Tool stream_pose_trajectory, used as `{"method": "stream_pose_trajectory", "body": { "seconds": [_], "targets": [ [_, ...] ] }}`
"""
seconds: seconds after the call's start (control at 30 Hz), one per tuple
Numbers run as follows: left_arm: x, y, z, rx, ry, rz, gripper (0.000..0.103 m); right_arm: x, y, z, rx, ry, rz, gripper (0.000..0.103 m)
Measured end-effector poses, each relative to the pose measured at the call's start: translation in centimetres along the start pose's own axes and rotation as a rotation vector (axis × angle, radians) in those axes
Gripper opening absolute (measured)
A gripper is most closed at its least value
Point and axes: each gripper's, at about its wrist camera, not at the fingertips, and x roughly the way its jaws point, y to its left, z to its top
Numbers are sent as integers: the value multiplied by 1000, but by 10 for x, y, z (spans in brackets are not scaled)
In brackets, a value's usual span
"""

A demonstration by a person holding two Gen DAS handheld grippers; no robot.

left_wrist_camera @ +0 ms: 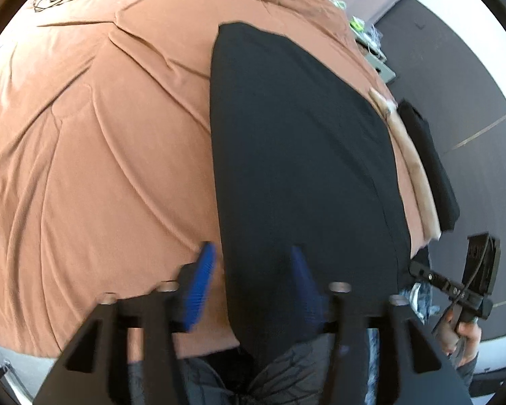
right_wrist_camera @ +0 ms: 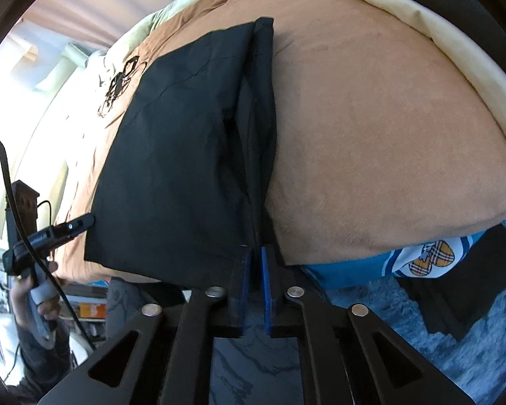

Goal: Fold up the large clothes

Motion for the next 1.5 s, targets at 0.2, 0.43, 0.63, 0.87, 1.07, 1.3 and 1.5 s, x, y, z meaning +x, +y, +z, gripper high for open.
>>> {"method": "stream_pose_trajectory", "body": {
  "seconds": [0.2,0.43,0.63,0.87,1.07,1.3,1.5],
  "targets": [
    [5,10,28,-46,-39,-7,75,-8,-15,29,28,-64,61,65],
    [28,20,52,-85,-23,-35,75,18,-29,67,92,-82,186,70],
    [48,24,73,-88,-15,-51,75,38,-24,98,81,-76,206,89],
    [77,33,96,-100,4,-89,70,74,-28,130,65,-3,218,83],
    [93,39,112,-116,9,-120,69,101,-24,147,90,48,317,73],
    [96,29,121,-127,5,-119,58,115,-14,156,98,77,348,39],
    [75,20,117,-105,-34,-123,39,80,12,148,-7,0,335,18]
  ]
}}
